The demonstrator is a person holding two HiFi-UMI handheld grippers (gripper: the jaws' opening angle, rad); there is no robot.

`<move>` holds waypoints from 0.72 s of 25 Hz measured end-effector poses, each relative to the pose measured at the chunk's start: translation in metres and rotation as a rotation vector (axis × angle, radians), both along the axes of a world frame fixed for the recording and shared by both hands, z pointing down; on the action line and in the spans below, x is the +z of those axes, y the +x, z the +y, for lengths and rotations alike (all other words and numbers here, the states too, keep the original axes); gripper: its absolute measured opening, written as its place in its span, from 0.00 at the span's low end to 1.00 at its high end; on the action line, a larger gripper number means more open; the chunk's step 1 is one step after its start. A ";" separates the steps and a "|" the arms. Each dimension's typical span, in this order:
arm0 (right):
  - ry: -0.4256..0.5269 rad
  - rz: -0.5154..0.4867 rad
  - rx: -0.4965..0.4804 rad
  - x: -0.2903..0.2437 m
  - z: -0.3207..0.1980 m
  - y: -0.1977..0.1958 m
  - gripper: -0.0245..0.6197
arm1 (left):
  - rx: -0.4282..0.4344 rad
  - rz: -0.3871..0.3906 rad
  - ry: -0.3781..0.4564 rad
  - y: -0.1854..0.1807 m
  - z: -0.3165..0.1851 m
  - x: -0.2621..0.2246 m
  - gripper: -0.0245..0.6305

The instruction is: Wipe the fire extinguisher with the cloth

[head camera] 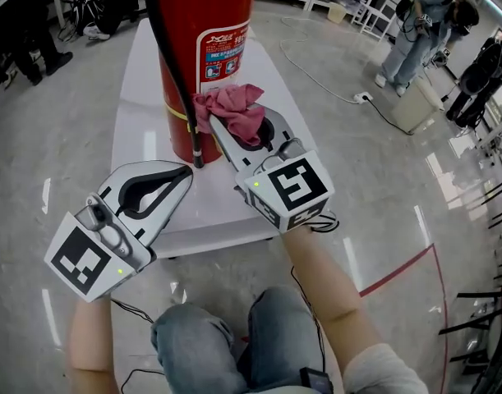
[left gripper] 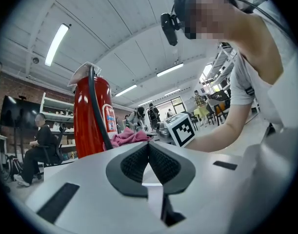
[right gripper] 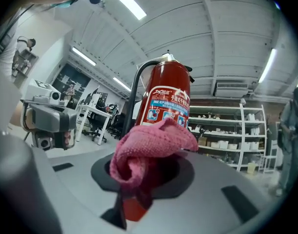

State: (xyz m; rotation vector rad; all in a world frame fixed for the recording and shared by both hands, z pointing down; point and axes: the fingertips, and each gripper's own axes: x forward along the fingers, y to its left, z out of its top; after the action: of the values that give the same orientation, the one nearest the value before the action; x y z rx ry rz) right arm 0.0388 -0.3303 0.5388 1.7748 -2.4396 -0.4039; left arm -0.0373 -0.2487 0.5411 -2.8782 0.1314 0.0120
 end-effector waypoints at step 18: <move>0.303 0.089 0.028 -0.184 0.020 -0.004 0.20 | -0.025 0.022 0.025 -0.008 0.009 -0.026 0.05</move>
State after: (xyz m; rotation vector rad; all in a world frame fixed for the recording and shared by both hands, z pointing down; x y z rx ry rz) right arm 0.0343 -0.3104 0.3546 1.8488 -2.3914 -0.8705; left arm -0.0452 -0.2401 0.5152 -2.8519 0.1698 0.0409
